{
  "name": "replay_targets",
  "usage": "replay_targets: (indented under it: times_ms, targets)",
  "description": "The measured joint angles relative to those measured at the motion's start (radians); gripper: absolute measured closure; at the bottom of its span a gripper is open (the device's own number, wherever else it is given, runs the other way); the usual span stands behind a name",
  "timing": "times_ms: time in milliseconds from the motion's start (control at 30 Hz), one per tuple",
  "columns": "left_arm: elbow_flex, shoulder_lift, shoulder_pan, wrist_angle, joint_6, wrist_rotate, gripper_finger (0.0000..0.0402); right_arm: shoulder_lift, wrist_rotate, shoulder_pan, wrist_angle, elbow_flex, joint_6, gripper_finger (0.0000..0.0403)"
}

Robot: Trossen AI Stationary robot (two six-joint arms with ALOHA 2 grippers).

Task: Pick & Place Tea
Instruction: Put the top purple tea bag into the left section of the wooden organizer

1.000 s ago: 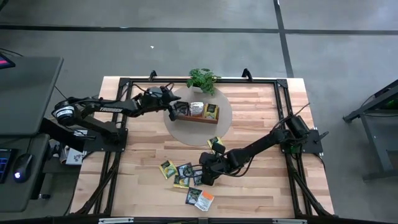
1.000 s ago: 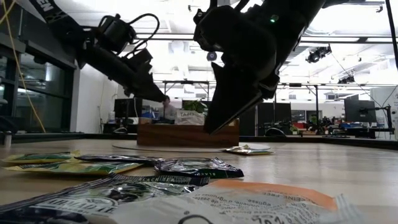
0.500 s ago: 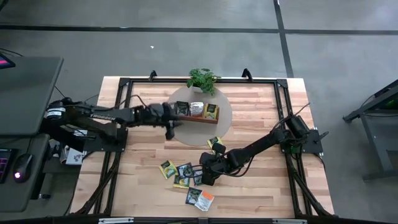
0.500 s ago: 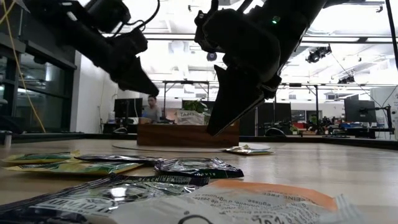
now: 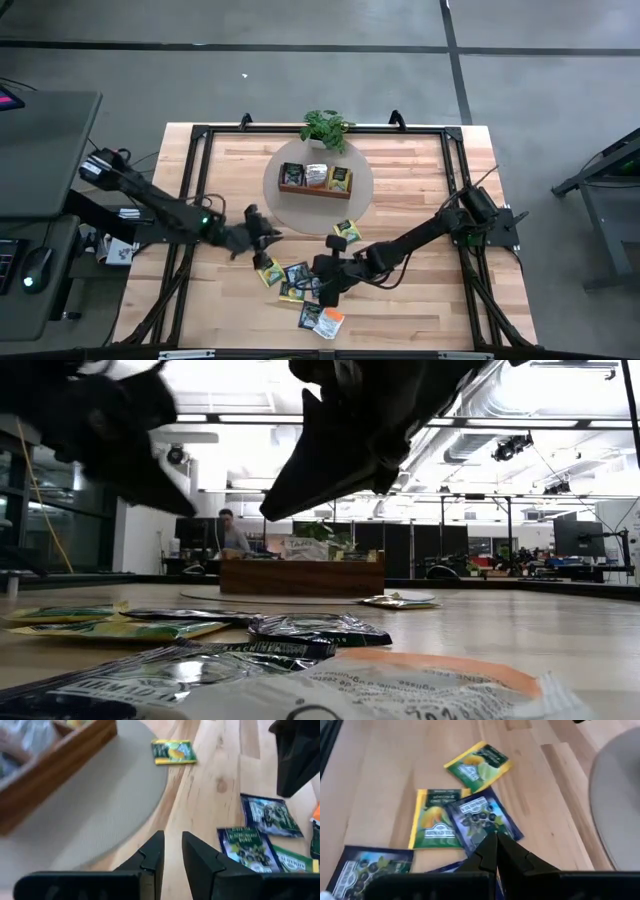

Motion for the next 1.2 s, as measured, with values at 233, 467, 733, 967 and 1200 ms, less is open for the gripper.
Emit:
replay_targets:
  times_ms: [233,467,733,967,1200]
  targets:
    - [-0.031,0.0,-0.198,0.03,-0.232,-0.176,0.0337,0.061,-0.134,-0.011,0.071,0.0,-0.147,0.0402]
    - [-0.031,0.067,-0.271,0.112,-0.263,-0.274,0.0337,0.087,-0.156,-0.042,0.104,0.0,-0.17,0.0403]
    - [-0.031,0.25,-0.272,0.301,-0.302,-0.284,0.0337,0.096,-0.194,-0.065,0.146,0.0,-0.199,0.0403]
    - [-0.031,0.358,-0.272,0.477,-0.299,-0.283,0.0337,0.103,-0.193,-0.068,0.148,0.0,-0.202,0.0403]
    - [-0.031,0.388,-0.272,0.519,-0.312,-0.274,0.0337,0.148,-0.192,-0.069,0.161,-0.001,-0.171,0.0403]
